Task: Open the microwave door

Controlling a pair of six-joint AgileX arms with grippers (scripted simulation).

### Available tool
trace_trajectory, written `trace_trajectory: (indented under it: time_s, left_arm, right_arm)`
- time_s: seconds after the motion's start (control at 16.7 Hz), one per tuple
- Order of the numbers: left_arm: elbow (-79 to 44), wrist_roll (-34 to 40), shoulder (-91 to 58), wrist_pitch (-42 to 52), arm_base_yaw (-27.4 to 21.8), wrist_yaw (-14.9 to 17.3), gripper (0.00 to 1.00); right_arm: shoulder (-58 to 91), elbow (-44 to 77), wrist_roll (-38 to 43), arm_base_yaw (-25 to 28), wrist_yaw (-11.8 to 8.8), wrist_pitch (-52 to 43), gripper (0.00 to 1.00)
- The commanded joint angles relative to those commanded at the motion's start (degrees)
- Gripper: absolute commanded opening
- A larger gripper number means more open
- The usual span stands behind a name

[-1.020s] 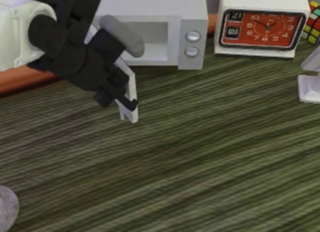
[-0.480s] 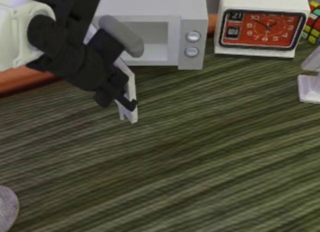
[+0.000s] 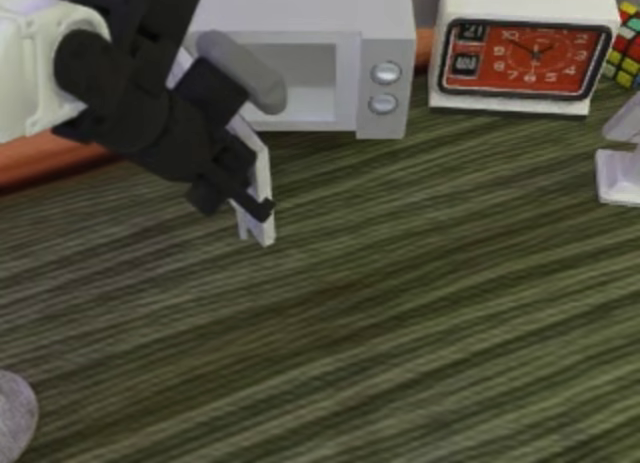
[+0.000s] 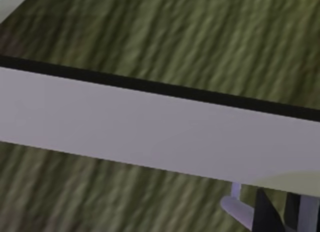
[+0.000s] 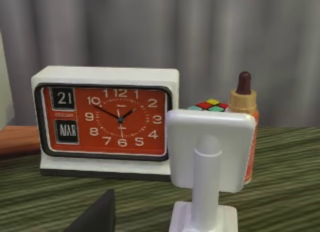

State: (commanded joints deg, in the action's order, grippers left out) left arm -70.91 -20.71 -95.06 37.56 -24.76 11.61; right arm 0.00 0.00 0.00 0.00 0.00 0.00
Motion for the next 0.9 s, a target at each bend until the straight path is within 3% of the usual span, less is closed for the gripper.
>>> trace_trajectory:
  time_s: [0.42,0.9]
  left_arm:
    - [0.1,-0.8,0.0,0.2,0.2,0.7,0.00]
    - [1.3,-11.2,1.5,3.1,4.7,5.5,0.00]
  right_arm:
    - [0.0,0.0,0.0,0.0,0.0,0.0,1.00]
    - [0.0,0.0,0.0,0.0,0.0,0.0,1.00]
